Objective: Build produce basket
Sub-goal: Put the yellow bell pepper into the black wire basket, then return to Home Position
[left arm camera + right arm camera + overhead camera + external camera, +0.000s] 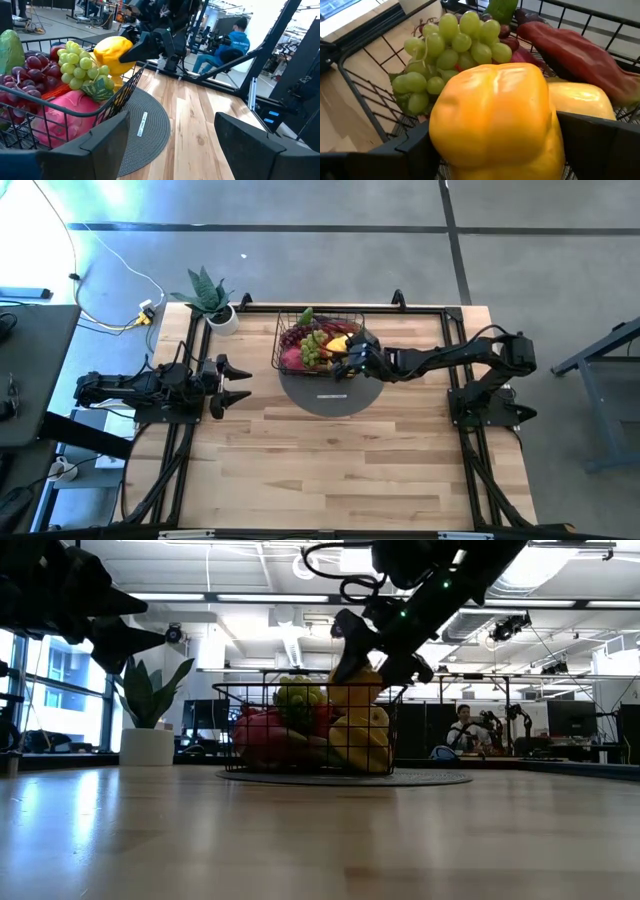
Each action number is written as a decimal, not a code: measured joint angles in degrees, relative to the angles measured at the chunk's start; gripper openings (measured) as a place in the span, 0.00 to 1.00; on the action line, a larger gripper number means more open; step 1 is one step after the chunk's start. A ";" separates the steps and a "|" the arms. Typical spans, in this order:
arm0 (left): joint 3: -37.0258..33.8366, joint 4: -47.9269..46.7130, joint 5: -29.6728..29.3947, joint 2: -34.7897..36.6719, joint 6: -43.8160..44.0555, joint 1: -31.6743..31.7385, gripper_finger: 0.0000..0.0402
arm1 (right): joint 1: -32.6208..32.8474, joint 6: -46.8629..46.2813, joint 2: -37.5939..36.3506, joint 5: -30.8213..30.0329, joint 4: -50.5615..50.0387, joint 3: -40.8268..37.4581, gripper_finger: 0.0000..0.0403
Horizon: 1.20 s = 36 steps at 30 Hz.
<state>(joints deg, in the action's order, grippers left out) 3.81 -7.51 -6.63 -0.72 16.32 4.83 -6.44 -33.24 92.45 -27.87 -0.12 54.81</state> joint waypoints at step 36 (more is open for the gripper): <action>0.00 0.02 0.00 -0.01 0.00 0.01 0.70 | 5.52 21.96 -27.31 -2.94 4.85 -7.80 0.99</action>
<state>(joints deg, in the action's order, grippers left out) 3.81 -7.49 -6.63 -0.73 16.32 4.84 -0.93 -11.29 65.15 -30.80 4.73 47.01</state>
